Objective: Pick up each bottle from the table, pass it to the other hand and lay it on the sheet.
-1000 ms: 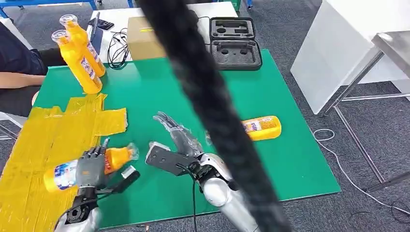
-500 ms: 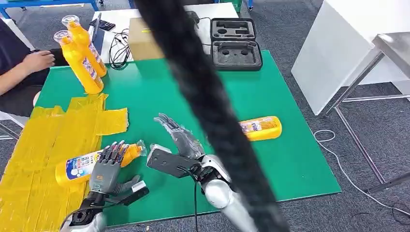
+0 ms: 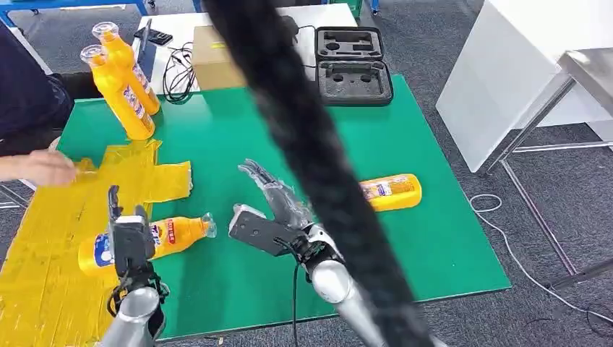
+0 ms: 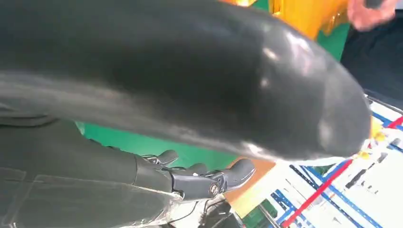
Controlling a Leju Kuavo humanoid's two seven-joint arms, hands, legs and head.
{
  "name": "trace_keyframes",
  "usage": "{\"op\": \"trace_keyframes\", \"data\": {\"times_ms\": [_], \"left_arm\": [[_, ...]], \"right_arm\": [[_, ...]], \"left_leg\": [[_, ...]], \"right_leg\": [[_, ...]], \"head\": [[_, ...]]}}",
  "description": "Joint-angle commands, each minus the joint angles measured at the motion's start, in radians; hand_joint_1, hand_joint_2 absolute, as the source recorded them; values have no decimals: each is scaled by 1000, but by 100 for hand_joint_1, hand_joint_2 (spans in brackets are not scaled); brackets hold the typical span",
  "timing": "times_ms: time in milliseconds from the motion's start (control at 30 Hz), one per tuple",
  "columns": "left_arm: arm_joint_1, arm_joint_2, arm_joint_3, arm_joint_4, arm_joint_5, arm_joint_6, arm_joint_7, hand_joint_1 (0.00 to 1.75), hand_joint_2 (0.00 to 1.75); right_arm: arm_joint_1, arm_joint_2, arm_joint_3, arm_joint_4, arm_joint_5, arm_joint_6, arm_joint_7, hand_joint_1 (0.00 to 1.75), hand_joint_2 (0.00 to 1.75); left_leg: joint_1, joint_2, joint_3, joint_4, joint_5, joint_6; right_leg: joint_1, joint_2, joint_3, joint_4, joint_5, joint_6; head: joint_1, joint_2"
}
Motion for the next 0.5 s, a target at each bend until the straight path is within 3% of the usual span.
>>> {"op": "trace_keyframes", "data": {"times_ms": [33, 133, 367, 400, 500], "left_arm": [[34, -41, 27, -347, 306, -142, 3, 0, 0], [53, -59, 62, -372, 427, -279, 3, 0, 0], [60, -60, 66, -385, 449, -299, 3, 0, 0], [61, -63, 70, -395, 441, -306, 3, 0, 0], [63, -70, 73, -405, 443, -330, 3, 0, 0]], "right_arm": [[-31, -29, -18, 53, 6, -29, -16, 0, 0], [-12, -63, -41, 32, 91, -62, 19, 0, 0], [-1, -79, -80, 13, 145, -36, 36, 0, 0], [-2, -89, -79, 13, 170, -30, 55, 0, 175], [16, -188, -145, -40, 235, 57, 99, 0, 175]], "left_leg": [[2, 1, 1, 2, -2, -2], [1, 0, 1, 0, -1, -2], [0, 0, 0, 0, -1, -2], [0, 0, 2, 1, -2, -3], [0, -3, 1, 0, -1, -2]], "right_leg": [[2, -1, 2, 0, -2, 0], [1, -2, 2, 0, -1, 0], [0, -2, 1, 0, -1, 0], [1, -3, 3, 0, -2, 0], [0, -4, 3, -1, -2, 0]], "head": [[0, 0], [0, 0], [0, 0], [0, 0], [0, 0]]}}
